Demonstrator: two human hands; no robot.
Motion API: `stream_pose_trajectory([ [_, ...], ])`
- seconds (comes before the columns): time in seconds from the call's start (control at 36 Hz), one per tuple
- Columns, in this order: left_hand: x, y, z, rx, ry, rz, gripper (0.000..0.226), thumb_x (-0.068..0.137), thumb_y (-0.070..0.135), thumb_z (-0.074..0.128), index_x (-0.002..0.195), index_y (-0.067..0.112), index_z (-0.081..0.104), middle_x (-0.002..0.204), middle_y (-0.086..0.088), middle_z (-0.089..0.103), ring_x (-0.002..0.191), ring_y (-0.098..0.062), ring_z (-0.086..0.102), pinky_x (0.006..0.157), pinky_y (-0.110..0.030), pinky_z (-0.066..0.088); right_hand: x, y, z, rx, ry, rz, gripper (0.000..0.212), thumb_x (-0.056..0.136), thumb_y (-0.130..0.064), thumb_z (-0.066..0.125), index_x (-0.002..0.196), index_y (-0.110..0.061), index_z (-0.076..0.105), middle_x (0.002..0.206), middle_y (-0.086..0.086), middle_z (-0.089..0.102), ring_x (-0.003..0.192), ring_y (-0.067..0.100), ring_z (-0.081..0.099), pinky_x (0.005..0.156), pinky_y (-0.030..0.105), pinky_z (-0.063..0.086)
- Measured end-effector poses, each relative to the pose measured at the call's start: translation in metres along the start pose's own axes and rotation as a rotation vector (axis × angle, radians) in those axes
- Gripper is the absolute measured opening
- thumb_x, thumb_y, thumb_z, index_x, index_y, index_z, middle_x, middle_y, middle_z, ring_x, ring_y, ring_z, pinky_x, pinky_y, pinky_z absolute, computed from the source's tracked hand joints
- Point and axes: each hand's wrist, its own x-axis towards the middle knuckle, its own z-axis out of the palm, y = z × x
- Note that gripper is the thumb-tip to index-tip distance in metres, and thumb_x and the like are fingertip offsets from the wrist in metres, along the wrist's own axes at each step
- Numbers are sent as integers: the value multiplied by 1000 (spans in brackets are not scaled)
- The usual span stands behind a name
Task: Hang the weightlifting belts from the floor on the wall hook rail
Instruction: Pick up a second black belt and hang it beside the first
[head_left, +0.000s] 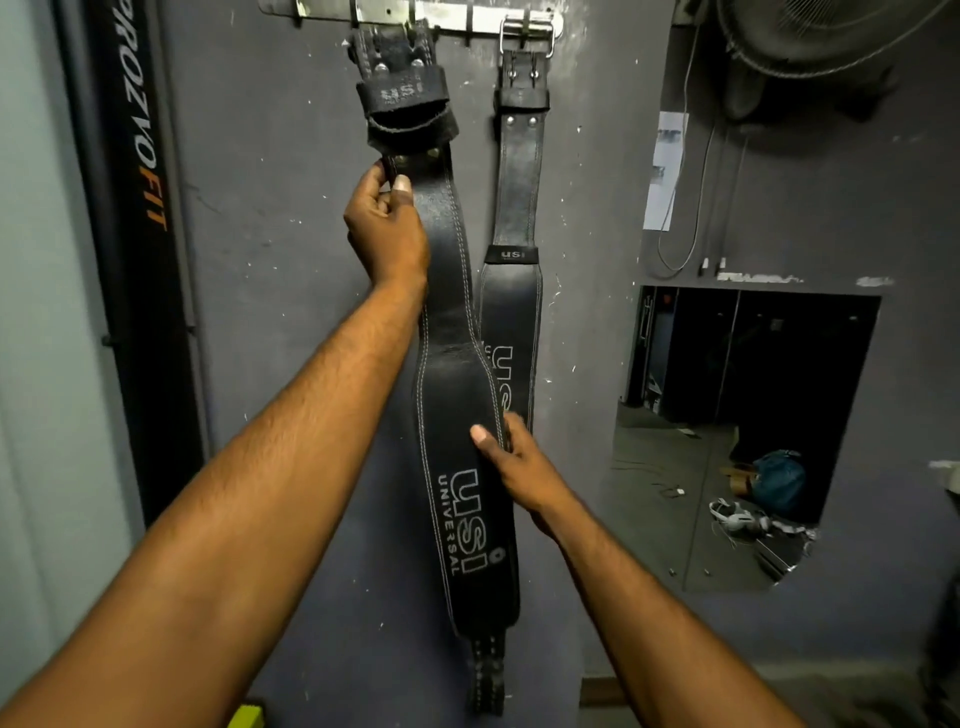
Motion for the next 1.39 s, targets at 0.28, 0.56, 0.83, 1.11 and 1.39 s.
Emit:
stream_pose_trajectory([
  [0.28, 0, -5, -8, -31, 13, -8, 27, 94, 5, 57, 118, 4, 68, 87, 6, 69, 72, 1, 58, 70, -20, 48, 2, 24, 8, -118, 120, 6, 33, 95, -60, 51, 115, -35, 59, 111, -6, 73, 104, 14, 72, 99, 46, 56],
  [0.56, 1, -4, -15, -5, 27, -80, 35, 95, 8, 60, 129, -3, 61, 125, -21, 67, 114, -27, 66, 99, -32, 51, -10, 55, 17, -114, 71, 36, 17, 100, -43, 55, 115, -36, 60, 112, -5, 74, 106, 13, 71, 98, 42, 57],
  [0.83, -3, -16, -19, 52, -30, -69, 36, 96, 10, 60, 131, 2, 62, 126, -9, 68, 115, -17, 65, 102, -23, 50, -24, 60, 19, -63, -90, 104, 30, 99, -35, 61, 126, -21, 62, 118, 2, 74, 107, 16, 72, 100, 44, 56],
  [1.11, -23, -27, -16, 158, -237, -89, 39, 95, 17, 61, 134, 14, 61, 128, 1, 68, 115, -10, 64, 103, -25, 49, 22, -55, 12, 63, 24, -110, 40, 95, -32, 68, 129, -15, 54, 126, 16, 65, 108, 15, 68, 95, 27, 56],
  [1.39, -67, -32, -33, 283, -603, 33, 41, 100, 27, 56, 140, 30, 50, 128, -3, 42, 106, -8, 55, 92, -23, 54, 55, -120, 4, 665, 217, -339, 23, 98, -6, 60, 121, -10, 63, 119, 25, 70, 106, 41, 70, 97, 56, 55],
])
